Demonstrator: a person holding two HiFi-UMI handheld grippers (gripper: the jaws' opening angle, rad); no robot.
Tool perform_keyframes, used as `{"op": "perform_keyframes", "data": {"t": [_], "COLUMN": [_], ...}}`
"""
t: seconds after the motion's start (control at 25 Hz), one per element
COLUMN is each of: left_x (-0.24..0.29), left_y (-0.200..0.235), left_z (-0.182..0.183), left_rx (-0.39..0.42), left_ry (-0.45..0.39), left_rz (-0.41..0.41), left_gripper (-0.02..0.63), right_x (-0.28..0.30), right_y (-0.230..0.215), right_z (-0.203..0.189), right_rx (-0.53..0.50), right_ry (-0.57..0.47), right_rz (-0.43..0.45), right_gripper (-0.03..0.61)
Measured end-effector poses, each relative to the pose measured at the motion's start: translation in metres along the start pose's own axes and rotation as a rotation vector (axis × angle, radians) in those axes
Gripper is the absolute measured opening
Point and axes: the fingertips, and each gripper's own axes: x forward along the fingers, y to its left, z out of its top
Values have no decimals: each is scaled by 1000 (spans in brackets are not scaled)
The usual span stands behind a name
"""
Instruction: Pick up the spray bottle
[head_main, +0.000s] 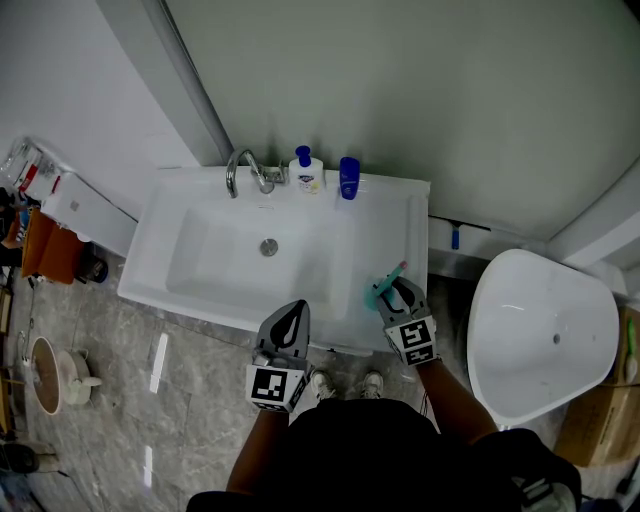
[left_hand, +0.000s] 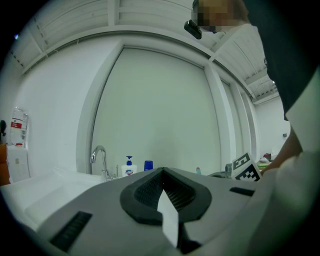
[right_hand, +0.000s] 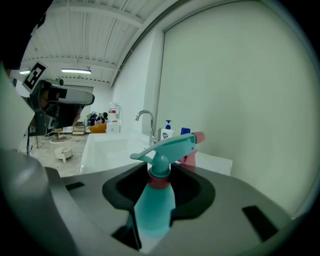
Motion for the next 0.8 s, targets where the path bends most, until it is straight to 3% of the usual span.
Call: {"op": "perform_keyframes", "data": {"t": [0.44, 0.8], "left_x": [-5, -9], "left_y": [4, 3], "left_z": [3, 5], "left_rx": [0, -11], "left_ry": [-10, -23], "left_rz": [-4, -14], "left_gripper": [-3, -3], "right_x": [-8, -26], "right_y": [4, 7], "right_z": [26, 72], "right_rx": [-29, -48], "right_ry": [-65, -156], "right_rz": [-19, -30], "right_gripper": [139, 135]}}
